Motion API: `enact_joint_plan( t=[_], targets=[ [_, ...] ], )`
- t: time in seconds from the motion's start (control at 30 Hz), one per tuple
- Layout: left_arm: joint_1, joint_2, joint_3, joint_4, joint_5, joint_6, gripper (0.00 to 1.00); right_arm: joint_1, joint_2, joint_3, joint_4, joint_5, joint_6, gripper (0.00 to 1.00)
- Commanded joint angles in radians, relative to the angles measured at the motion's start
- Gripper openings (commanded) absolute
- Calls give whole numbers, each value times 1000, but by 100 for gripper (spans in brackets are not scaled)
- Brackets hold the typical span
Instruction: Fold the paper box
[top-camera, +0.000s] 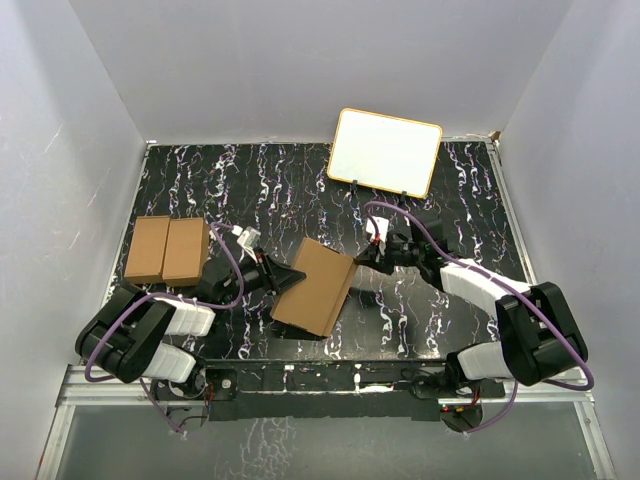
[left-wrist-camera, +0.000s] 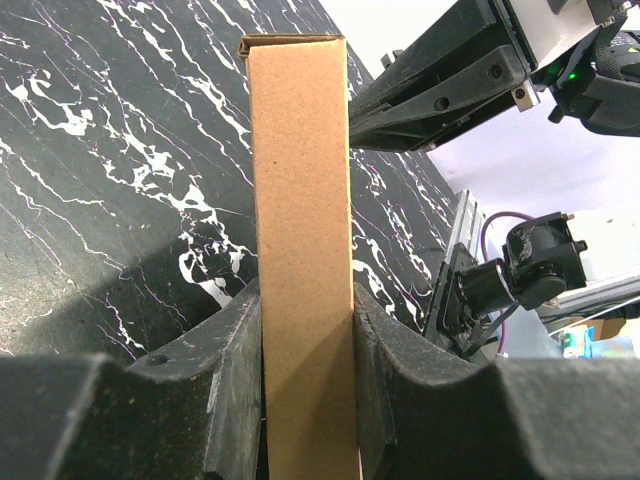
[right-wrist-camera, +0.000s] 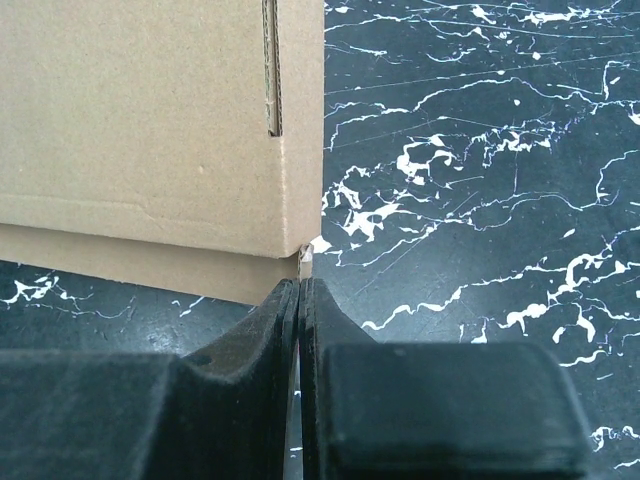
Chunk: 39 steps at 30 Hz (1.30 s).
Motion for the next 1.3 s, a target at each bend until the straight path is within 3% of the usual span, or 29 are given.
enact_joint_plan(
  t=[0.0, 1.27],
  targets=[
    [11, -26, -1, 66, -53, 66, 0, 19, -20, -11, 14, -10, -50, 8],
    [13, 38, 30, 154, 42, 50, 0, 79, -15, 26, -36, 80, -77, 8]
  ],
)
